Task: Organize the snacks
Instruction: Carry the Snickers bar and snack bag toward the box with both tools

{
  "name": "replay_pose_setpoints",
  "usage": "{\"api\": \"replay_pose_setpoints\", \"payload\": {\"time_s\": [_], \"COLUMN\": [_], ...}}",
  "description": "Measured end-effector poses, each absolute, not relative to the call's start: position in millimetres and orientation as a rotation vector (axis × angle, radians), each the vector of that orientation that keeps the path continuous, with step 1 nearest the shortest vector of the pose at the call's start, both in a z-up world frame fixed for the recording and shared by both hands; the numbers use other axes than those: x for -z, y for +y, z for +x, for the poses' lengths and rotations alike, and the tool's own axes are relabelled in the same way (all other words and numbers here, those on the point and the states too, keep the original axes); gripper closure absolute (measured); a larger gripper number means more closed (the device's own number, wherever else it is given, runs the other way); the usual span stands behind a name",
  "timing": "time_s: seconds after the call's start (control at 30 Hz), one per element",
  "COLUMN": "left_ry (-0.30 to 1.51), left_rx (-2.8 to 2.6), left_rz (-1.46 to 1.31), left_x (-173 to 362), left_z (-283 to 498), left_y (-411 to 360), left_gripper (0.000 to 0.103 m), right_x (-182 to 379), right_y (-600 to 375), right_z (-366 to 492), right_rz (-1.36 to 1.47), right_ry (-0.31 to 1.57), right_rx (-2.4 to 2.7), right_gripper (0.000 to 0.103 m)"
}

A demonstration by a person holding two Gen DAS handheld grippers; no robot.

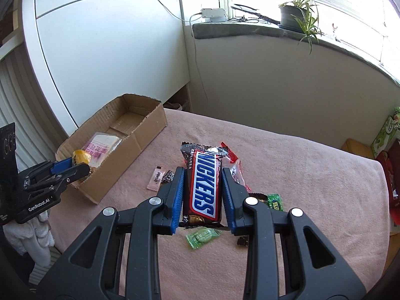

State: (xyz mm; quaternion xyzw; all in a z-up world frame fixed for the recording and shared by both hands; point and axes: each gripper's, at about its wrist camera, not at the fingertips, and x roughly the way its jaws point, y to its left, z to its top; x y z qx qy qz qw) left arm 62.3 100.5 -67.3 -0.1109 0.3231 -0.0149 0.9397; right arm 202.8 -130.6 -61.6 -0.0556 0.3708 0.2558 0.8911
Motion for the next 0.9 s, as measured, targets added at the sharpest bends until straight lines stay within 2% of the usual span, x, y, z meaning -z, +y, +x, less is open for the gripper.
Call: {"api": "replay_pose_setpoints", "payload": {"time_s": [0.9], "left_ry": [0.647], "left_rx": [-0.118], "left_rz": [-0.320], "left_x": [78], "left_z": [47], "left_y": [183], "left_gripper": [0.069], "right_x": [68], "right_y": [26], "right_z": [246], "right_rz": [-0.235], "right_ry": [0.789], "right_rx": [-0.734], "right_gripper": [0.073]}}
